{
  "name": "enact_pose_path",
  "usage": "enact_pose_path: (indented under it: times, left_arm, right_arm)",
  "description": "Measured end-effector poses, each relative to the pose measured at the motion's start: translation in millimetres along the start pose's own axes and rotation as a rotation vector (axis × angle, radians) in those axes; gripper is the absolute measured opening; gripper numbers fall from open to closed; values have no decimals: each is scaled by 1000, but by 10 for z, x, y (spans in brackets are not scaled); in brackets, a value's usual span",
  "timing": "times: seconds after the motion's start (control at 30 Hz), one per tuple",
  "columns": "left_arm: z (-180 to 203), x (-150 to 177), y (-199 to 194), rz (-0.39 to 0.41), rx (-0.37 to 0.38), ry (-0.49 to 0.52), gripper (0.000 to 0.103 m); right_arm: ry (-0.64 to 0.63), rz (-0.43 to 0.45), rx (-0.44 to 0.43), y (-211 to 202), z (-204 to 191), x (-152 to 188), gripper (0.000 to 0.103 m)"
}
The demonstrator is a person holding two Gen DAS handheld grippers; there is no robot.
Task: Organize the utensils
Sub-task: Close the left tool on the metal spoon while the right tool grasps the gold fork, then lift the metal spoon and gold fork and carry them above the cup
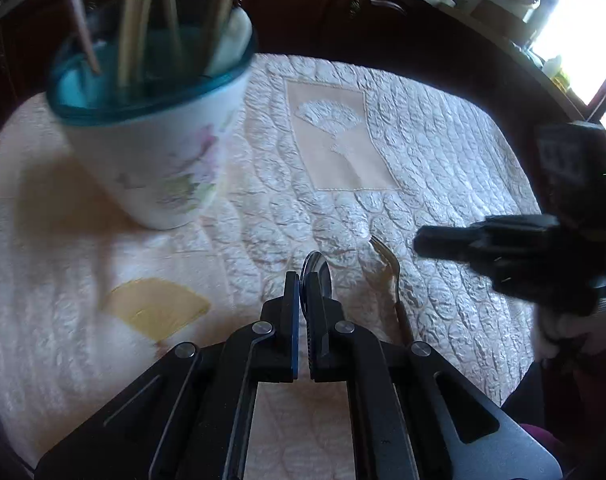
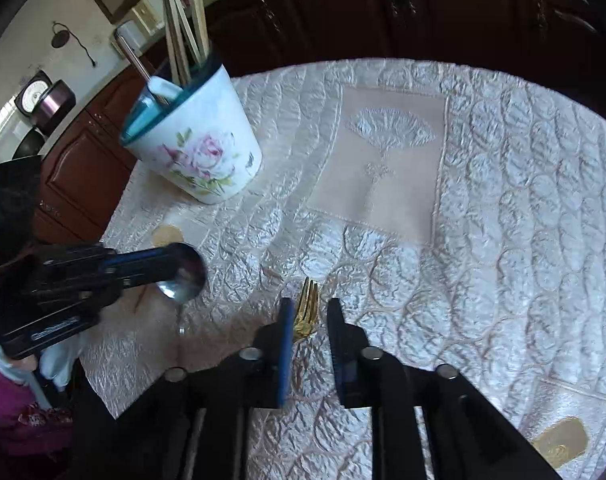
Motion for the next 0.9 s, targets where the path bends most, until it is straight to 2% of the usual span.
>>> enact_pose_path:
  times: [0.13, 0.17, 0.2, 0.3, 0.57, 0.9]
  left_arm:
    - [-32, 36, -173, 25, -24, -4, 2]
    - [-36, 44, -210, 31, -31, -2, 2]
    - [-40, 51, -245, 38, -38, 0, 2]
    - [-92, 74, -409, 66, -48, -9, 2]
    - [-226, 26, -804, 138, -70, -46, 1]
    - [-455, -331, -1550, 303, -125, -99, 1]
  right_arm:
    - [29, -31, 16, 223, 17, -75, 18]
    - [23, -50, 23, 270, 10, -71, 15]
    - [11, -71, 51, 302, 5, -58, 5]
    - [-8, -63, 60, 205, -17, -35, 2]
    - [-32, 94, 28, -523, -178, -83, 2]
    - [-117, 259, -9, -1158, -640, -523, 2]
Point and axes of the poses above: each gripper's, at about its wrist camera, not at the fingertips, and y roughly the way its jaws point, z to its right, x to its underside, the point moved 4 cm from there along y, roughly the way its jaws point, and after that the axes turned 4 degrees about -x, right-handed, at the moved point
